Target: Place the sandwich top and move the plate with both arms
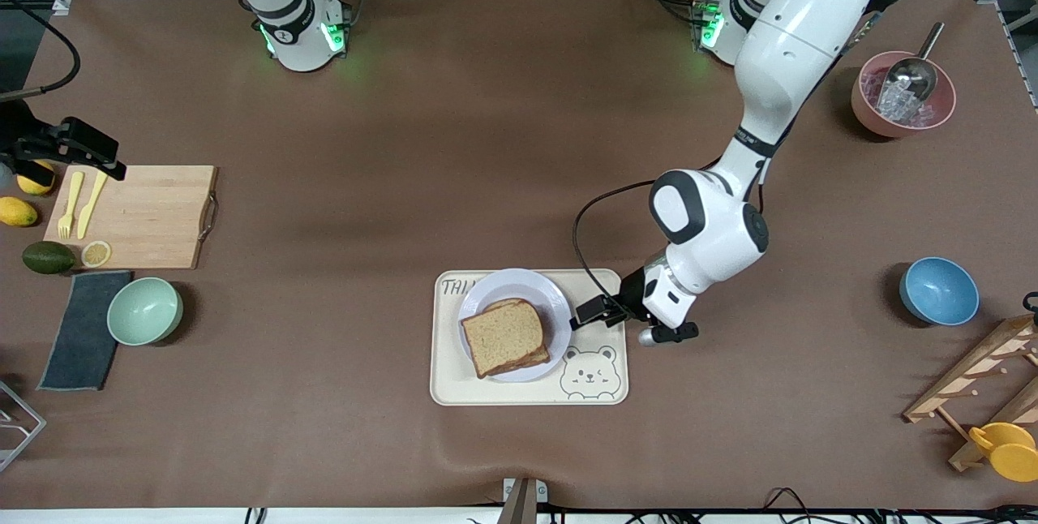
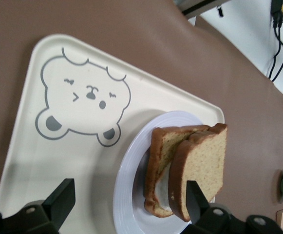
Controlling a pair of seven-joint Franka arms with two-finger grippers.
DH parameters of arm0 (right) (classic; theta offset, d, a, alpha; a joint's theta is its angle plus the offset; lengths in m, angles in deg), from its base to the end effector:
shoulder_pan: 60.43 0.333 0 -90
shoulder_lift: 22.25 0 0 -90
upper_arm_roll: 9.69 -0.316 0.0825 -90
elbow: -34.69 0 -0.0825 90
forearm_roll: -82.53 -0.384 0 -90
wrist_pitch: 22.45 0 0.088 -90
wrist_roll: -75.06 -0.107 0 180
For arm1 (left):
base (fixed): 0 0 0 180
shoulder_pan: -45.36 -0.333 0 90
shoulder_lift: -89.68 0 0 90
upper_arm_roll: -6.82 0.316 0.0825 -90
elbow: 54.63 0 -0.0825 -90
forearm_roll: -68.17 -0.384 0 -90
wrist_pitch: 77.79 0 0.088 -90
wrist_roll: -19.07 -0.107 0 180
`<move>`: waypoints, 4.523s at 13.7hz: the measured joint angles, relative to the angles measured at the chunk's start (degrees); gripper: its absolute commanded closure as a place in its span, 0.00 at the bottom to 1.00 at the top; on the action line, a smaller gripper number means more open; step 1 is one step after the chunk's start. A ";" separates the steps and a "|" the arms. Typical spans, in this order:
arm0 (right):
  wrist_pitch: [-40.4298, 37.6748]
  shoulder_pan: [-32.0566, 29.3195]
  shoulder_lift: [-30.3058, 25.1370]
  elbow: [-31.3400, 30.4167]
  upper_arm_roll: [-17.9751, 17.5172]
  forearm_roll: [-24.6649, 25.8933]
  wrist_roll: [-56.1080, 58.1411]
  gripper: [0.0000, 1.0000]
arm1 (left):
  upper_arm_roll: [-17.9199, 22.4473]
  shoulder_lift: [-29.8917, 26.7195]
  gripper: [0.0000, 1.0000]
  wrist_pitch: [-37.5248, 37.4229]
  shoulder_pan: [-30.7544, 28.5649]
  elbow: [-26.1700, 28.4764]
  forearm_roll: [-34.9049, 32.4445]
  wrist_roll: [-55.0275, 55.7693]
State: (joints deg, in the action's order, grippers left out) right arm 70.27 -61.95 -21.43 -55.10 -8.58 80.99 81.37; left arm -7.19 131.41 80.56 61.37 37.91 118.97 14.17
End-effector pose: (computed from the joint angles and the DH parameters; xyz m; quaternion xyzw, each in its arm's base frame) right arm 0.5633 -0.0230 0.6225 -0.9992 -0.0317 -0.0194 0.0118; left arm 0.6511 -0.3055 0.2387 0.9277 0.1228 0.1043 0.3367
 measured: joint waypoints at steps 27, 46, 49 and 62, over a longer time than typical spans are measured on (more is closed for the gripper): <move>0.37 -0.03 1.15 0.13 -0.19 -0.05 0.00 0.00 | 18.66 -45.30 0.00 -44.79 -6.83 17.91 -44.46 5.09; 0.37 -0.03 1.18 0.13 -0.21 -0.05 0.00 0.00 | 12.36 -43.01 0.00 -68.45 -11.37 0.03 -50.53 6.24; 0.37 -0.03 1.25 0.13 -0.22 -0.06 0.00 0.00 | 11.74 -43.01 0.00 -68.55 -11.30 -0.45 -50.30 6.24; 0.37 -0.03 1.35 0.13 -0.26 -0.06 0.00 0.00 | 9.18 -43.54 0.00 -69.61 -11.77 -2.48 -50.25 6.39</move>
State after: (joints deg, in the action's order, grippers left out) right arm 70.65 -61.98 -20.07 -54.97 -8.84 80.93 81.37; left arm 1.98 87.88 10.95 49.60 35.43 68.72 20.56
